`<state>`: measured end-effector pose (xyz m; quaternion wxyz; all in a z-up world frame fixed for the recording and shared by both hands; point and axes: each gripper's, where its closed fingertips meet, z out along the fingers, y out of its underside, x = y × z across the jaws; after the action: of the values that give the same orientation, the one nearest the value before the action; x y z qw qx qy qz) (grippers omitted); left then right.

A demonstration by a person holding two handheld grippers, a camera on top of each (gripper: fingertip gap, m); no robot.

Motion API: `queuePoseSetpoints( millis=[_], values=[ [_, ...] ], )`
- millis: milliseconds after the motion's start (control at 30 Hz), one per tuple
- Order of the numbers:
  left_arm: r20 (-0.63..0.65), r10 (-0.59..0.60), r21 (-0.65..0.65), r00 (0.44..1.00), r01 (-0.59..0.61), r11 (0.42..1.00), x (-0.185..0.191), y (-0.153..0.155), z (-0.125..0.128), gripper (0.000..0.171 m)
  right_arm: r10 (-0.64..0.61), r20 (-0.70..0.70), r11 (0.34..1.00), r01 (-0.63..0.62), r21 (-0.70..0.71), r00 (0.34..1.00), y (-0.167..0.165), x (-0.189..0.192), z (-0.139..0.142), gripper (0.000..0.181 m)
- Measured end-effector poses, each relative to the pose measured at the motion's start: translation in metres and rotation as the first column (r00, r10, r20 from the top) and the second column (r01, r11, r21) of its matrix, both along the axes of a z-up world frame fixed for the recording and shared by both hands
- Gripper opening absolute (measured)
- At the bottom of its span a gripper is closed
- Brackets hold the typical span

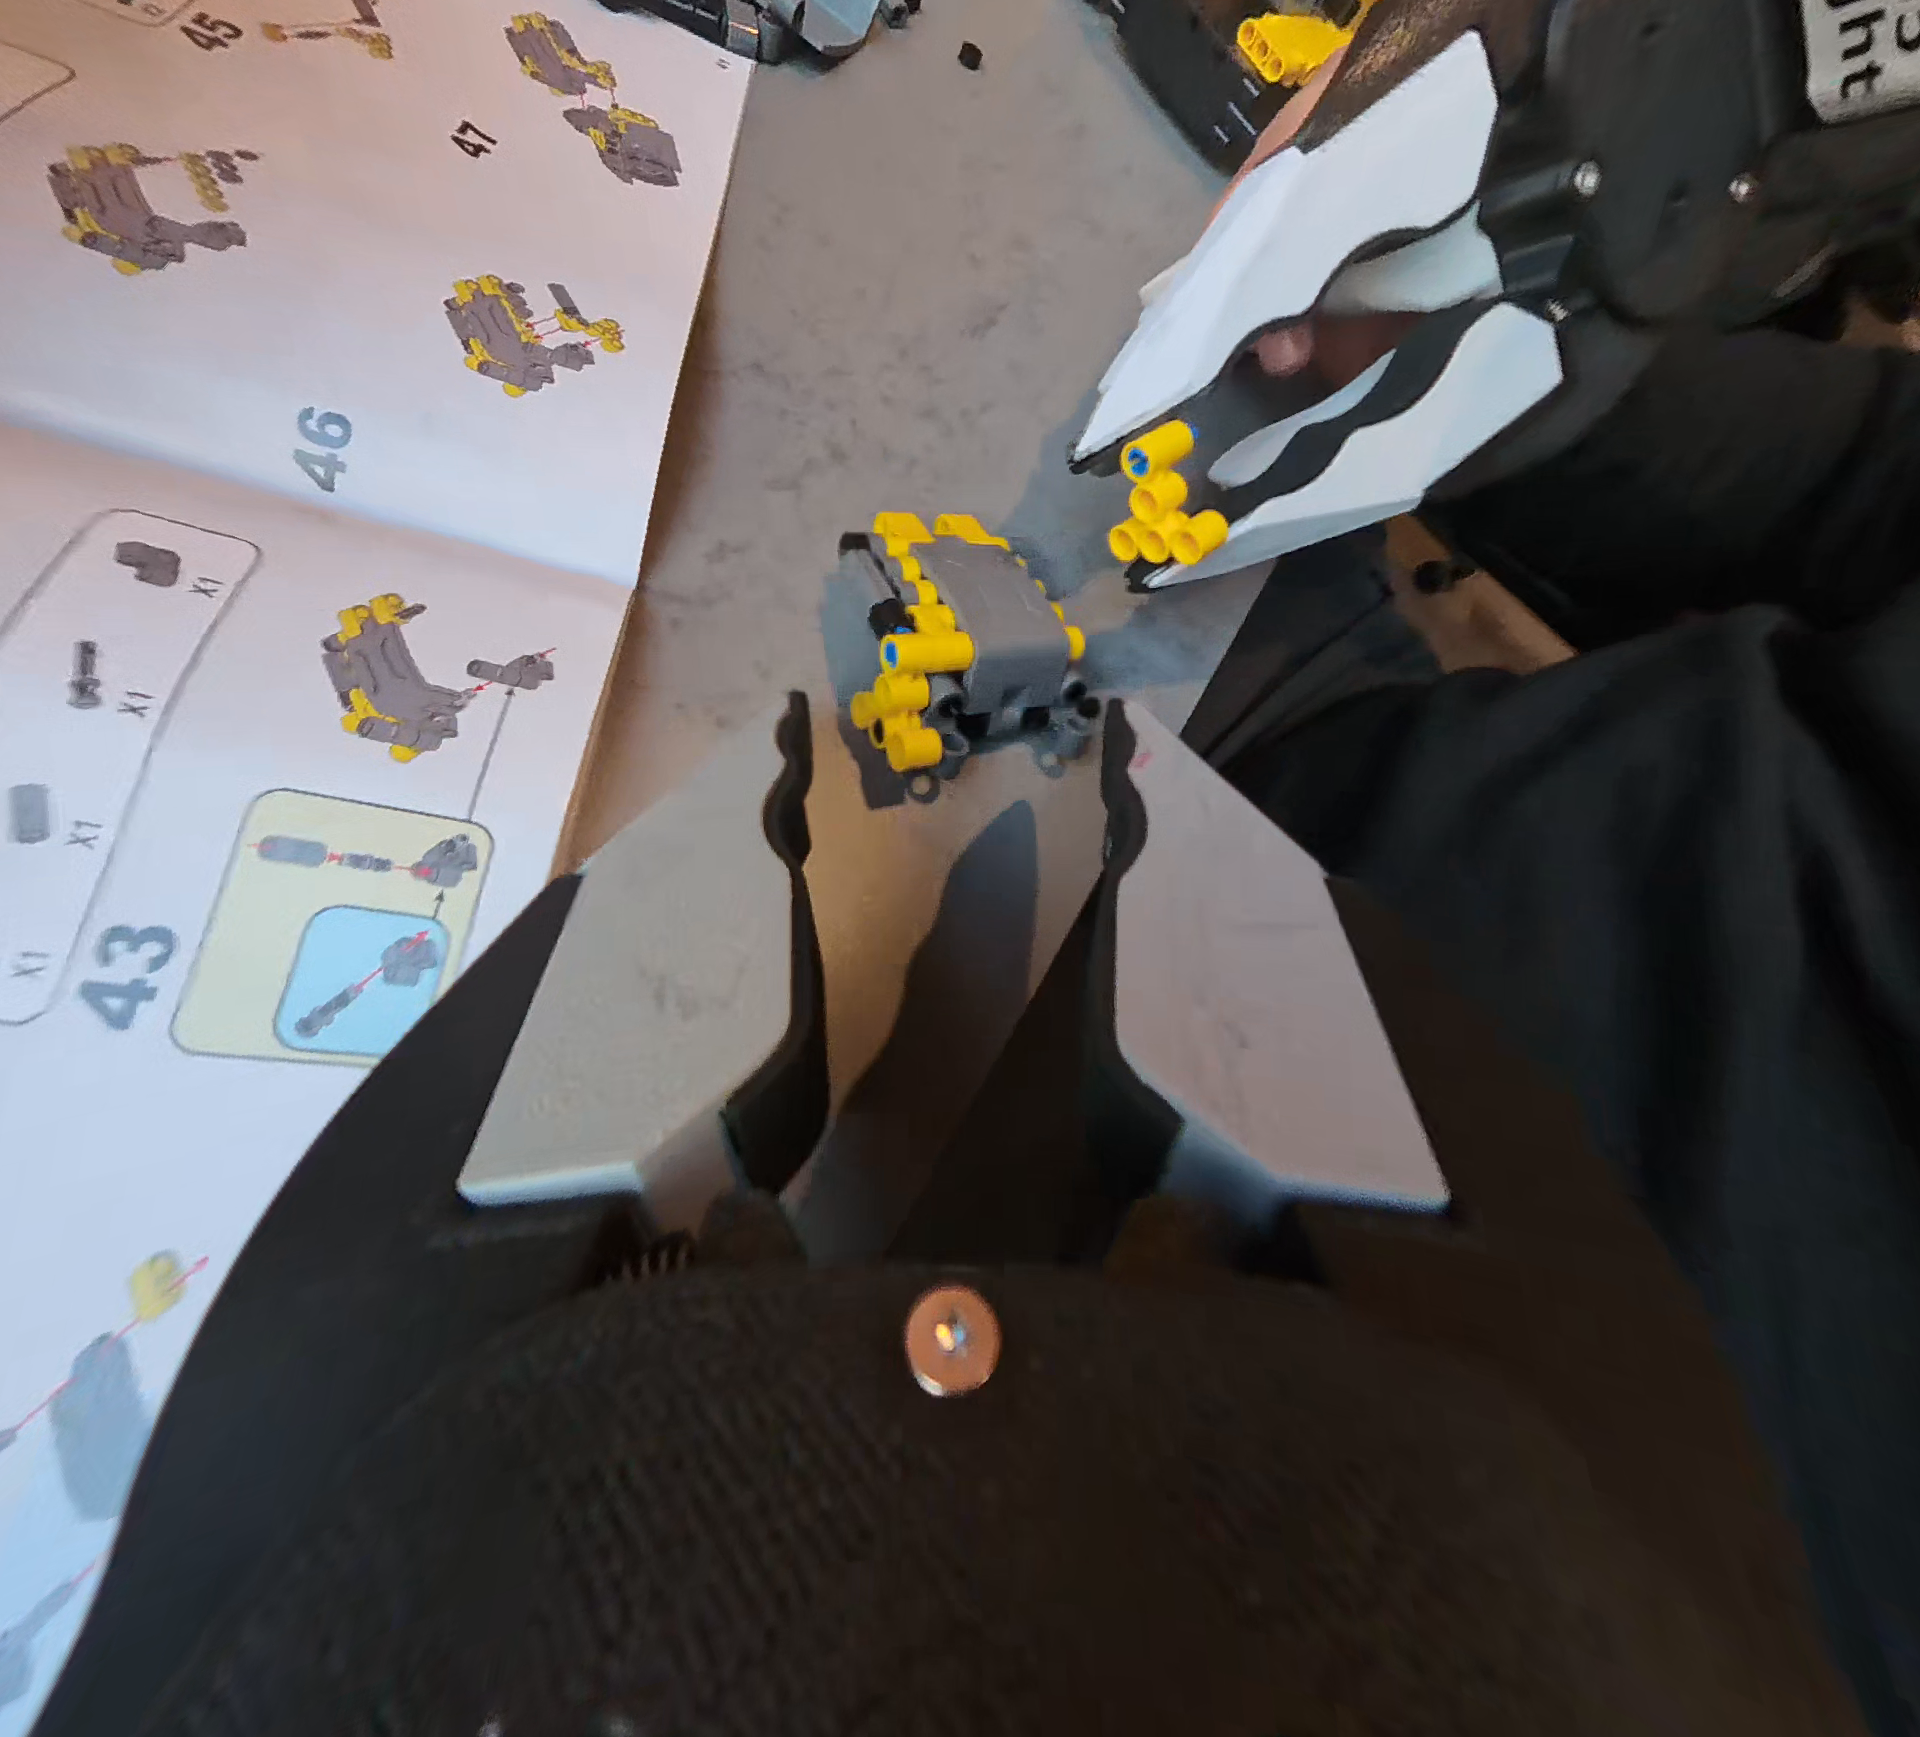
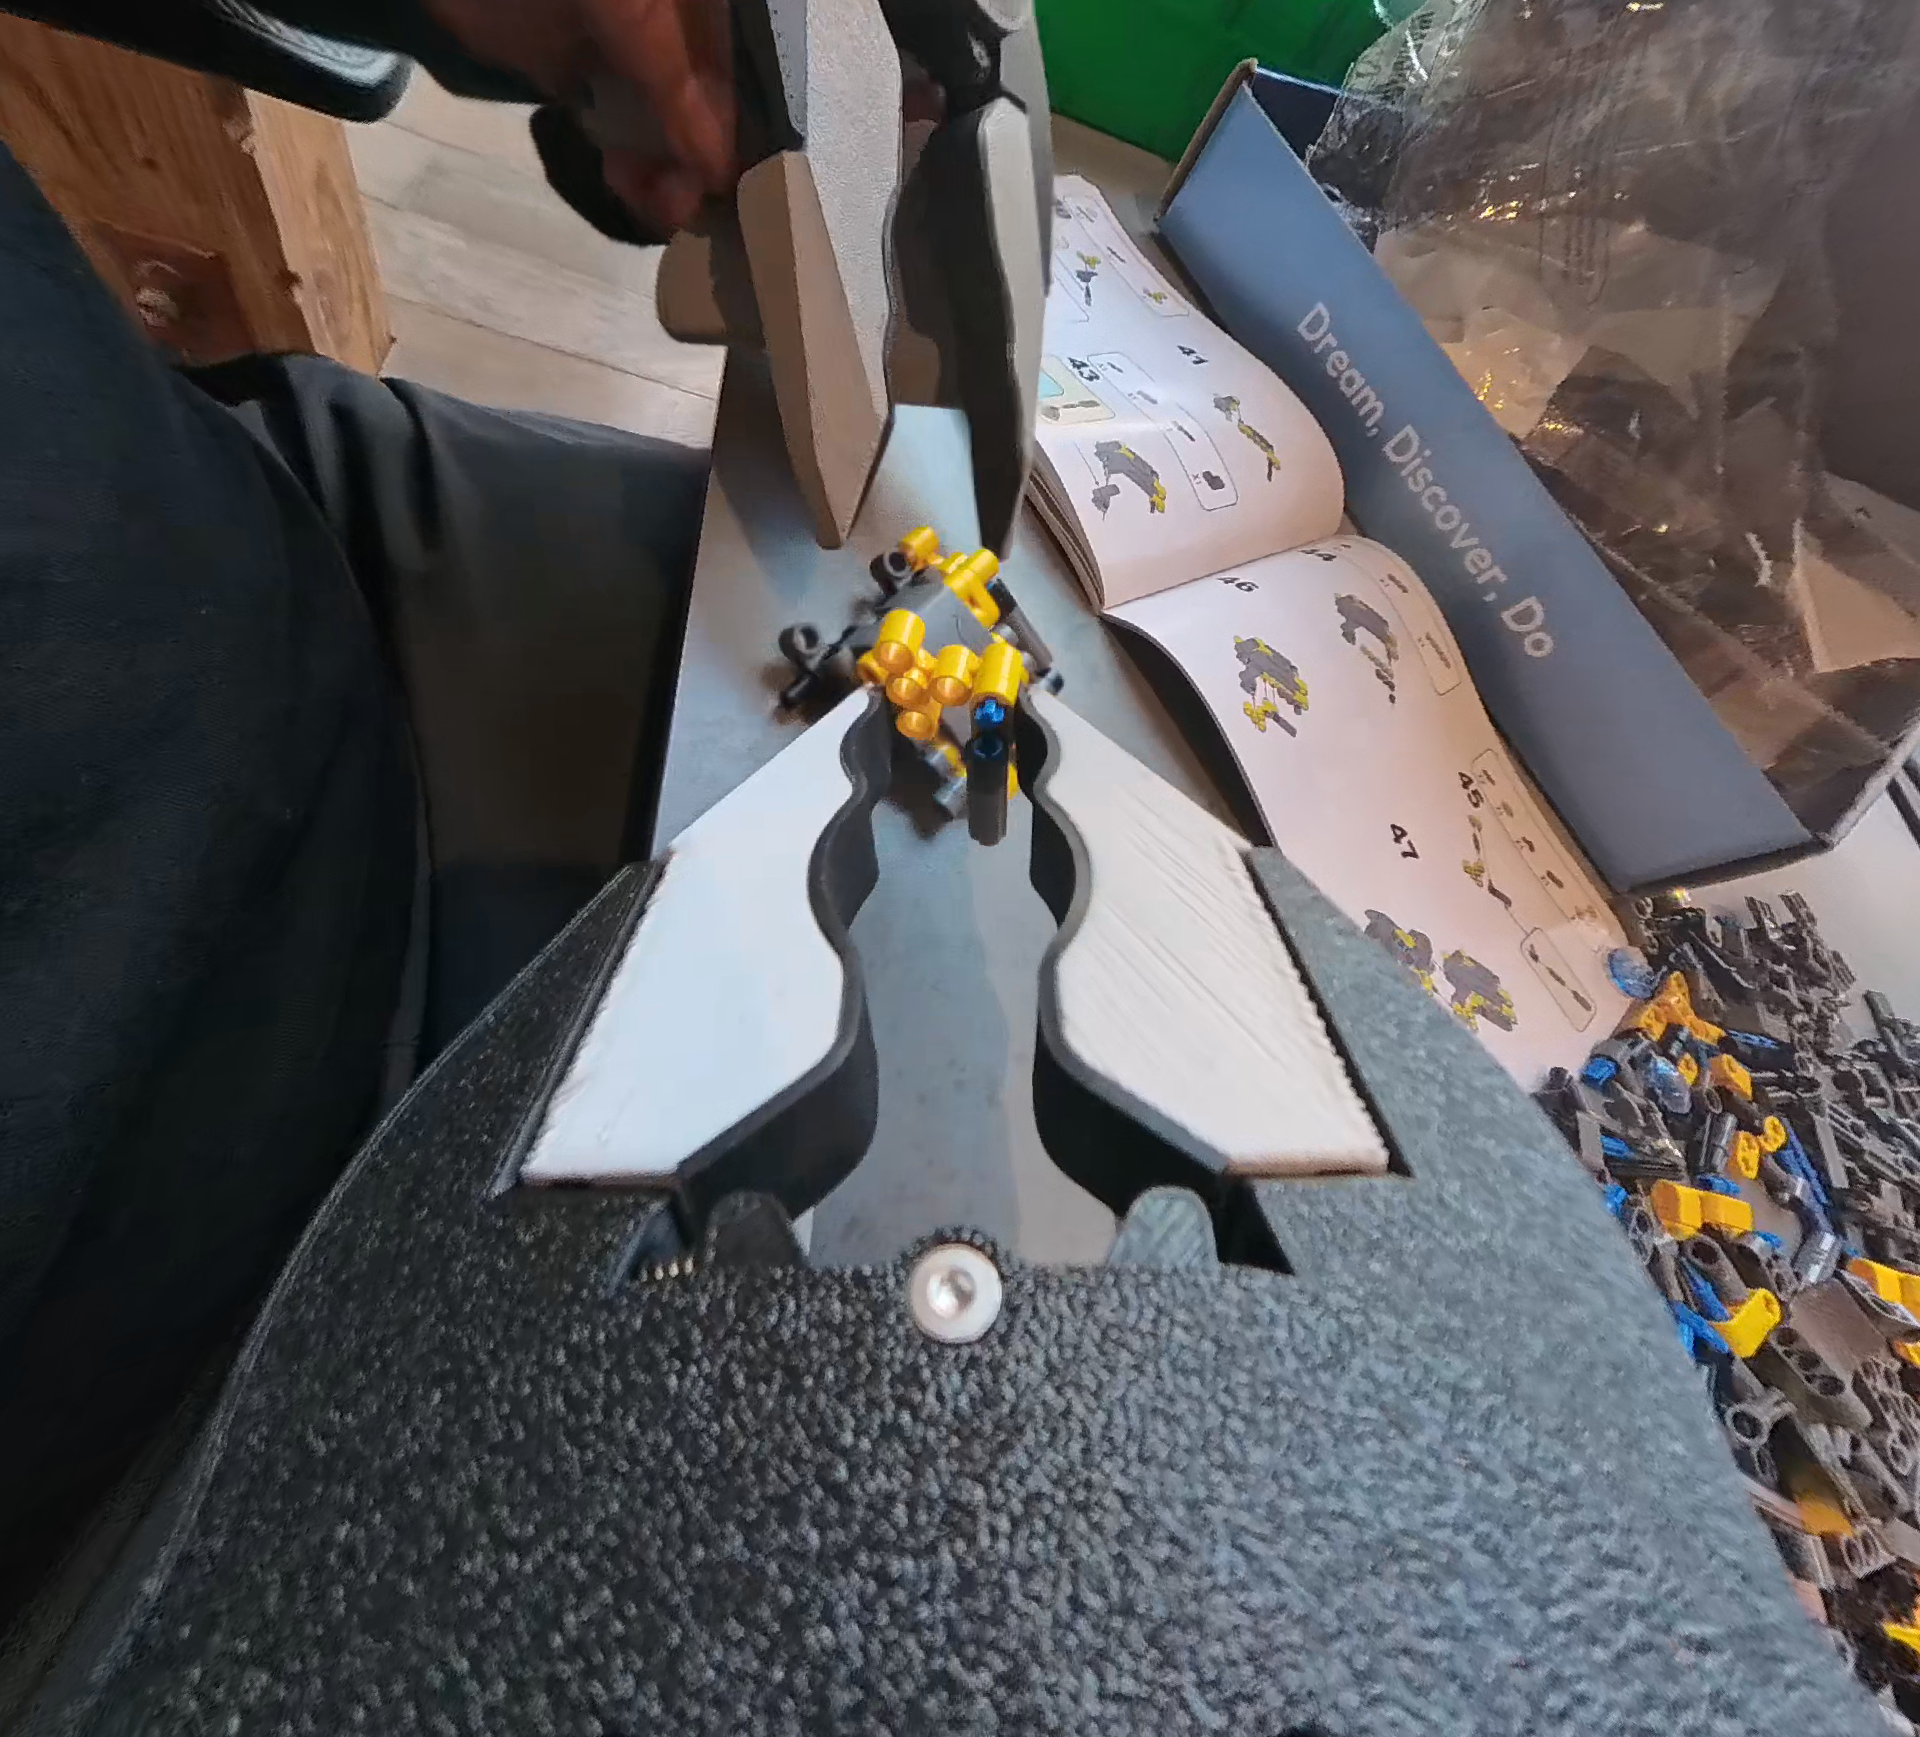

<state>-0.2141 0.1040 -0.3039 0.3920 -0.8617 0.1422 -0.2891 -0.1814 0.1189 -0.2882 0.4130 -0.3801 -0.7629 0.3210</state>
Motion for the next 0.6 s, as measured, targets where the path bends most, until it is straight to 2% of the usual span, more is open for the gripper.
queuePoseSetpoints(
  millis=[133, 233, 300, 367, 467, 600],
  values=[
    [-0.190, -0.032, 0.132, 0.981, 0.058, 0.990, -0.004, 0.002, 0.014, 0.057, 0.026, -0.010, 1.000, -0.026, -0.010, 1.000, -0.003, 0.002, 0.002, 0.022],
    [-0.396, -0.069, 0.215, 0.915, 0.166, 0.962, -0.001, 0.003, 0.017, 0.053, 0.040, -0.016, 0.998, -0.040, -0.043, 0.999, -0.004, 0.003, 0.005, 0.022],
    [-0.491, -0.114, 0.216, 0.863, 0.248, 0.945, 0.001, 0.001, 0.010, 0.050, 0.056, -0.034, 0.995, -0.058, -0.082, 0.998, -0.005, 0.005, 0.010, 0.022],
    [-0.518, -0.155, 0.200, 0.841, 0.295, 0.934, 0.003, -0.002, 0.008, 0.052, 0.072, -0.064, 0.987, -0.081, -0.140, 0.995, -0.005, 0.008, 0.018, 0.022],
    [-0.495, -0.174, 0.267, 0.851, 0.340, 0.902, 0.016, -0.002, 0.028, 0.048, 0.086, -0.106, 0.960, -0.111, -0.258, 0.991, -0.001, 0.013, 0.032, 0.022],
    [-0.561, -0.145, 0.323, 0.815, 0.377, 0.868, 0.029, 0.006, 0.041, 0.044, 0.147, -0.158, 0.863, -0.205, -0.463, 0.976, -0.003, 0.022, 0.052, 0.022]
  ],
)
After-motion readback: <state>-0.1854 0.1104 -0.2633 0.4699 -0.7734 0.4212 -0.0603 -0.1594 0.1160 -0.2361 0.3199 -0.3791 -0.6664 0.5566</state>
